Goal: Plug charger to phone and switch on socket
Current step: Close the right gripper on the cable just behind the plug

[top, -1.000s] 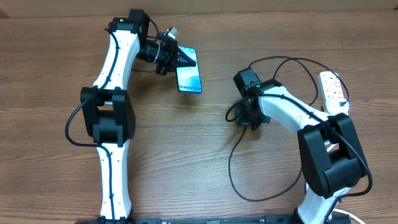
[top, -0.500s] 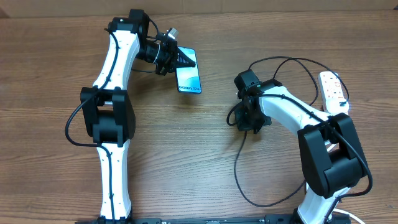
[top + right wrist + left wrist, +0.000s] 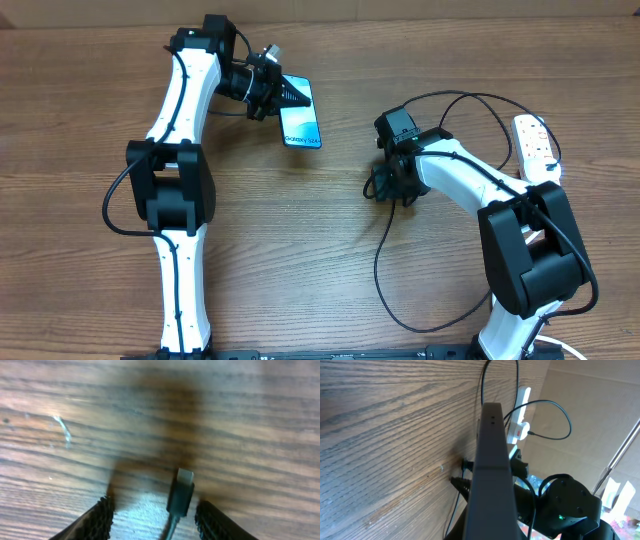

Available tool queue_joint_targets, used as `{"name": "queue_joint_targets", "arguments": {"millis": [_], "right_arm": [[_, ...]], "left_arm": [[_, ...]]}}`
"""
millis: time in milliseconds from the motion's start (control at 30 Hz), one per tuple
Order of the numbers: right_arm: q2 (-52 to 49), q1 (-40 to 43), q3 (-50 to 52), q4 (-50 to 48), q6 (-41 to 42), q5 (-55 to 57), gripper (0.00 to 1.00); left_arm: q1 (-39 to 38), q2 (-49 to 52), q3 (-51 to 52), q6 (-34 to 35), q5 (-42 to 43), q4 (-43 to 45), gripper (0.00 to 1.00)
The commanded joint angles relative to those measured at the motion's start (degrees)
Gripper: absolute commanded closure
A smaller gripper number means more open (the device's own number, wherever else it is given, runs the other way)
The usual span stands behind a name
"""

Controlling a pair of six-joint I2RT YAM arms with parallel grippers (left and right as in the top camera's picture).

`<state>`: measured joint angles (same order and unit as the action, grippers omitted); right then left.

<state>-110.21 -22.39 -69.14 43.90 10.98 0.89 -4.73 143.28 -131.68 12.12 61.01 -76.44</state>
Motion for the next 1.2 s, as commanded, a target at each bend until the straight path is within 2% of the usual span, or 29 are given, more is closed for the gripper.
{"name": "queue_joint_targets", "arguments": {"millis": [0, 367, 433, 733, 933, 1167], "right_arm": [[-0.7, 0.0, 0.5, -1.2, 3.8, 1.0, 0.51], [-0.9, 0.0, 0.6, 1.6, 5.6, 2.0, 0.58], [-0.9, 0.0, 0.6, 1.9, 5.6, 2.9, 0.64], [-0.9, 0.0, 0.6, 1.7, 7.5, 3.8, 0.69], [-0.9, 0.0, 0.6, 2.1, 10.1, 5.7, 0.77], [-0.9, 0.0, 0.6, 1.2, 10.1, 5.7, 0.77]], "left_arm": [[0.5, -1.2, -1.2, 1.0, 1.6, -0.2, 0.96], [0.5, -1.2, -1.2, 1.0, 1.6, -0.2, 0.96], [0.5, -1.2, -1.2, 1.0, 1.6, -0.2, 0.96], [0.5, -1.2, -1.2, 1.0, 1.6, -0.2, 0.96], [0.5, -1.2, -1.2, 1.0, 1.6, -0.2, 0.96], [0.5, -1.2, -1.2, 1.0, 1.6, -0.2, 0.96]]}}
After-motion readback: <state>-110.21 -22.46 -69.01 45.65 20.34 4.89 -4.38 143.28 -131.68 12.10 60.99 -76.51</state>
